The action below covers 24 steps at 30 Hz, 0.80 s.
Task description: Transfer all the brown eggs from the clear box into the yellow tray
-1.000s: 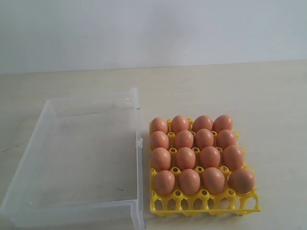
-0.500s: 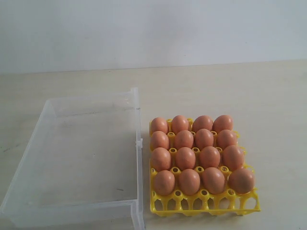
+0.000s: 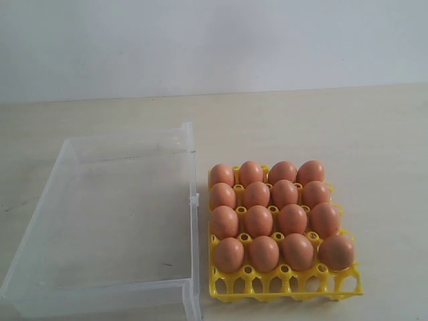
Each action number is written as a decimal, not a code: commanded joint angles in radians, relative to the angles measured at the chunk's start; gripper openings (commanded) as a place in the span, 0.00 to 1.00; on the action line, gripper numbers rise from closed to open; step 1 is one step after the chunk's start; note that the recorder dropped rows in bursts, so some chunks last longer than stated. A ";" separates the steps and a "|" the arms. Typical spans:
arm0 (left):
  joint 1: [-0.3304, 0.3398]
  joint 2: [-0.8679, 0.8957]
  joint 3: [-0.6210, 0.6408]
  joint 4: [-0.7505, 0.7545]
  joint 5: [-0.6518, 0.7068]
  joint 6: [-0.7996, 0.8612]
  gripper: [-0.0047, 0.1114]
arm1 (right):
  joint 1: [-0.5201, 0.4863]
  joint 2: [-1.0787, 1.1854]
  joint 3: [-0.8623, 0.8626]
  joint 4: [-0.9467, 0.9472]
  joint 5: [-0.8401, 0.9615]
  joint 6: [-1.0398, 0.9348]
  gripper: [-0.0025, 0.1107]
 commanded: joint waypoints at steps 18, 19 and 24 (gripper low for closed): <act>-0.006 -0.006 -0.004 -0.002 -0.009 -0.004 0.04 | -0.044 -0.006 0.004 0.000 -0.006 -0.006 0.02; -0.006 -0.006 -0.004 -0.002 -0.009 -0.004 0.04 | -0.044 -0.006 0.004 0.000 -0.006 -0.006 0.02; -0.006 -0.006 -0.004 -0.002 -0.009 -0.004 0.04 | -0.044 -0.006 0.004 0.000 -0.006 -0.006 0.02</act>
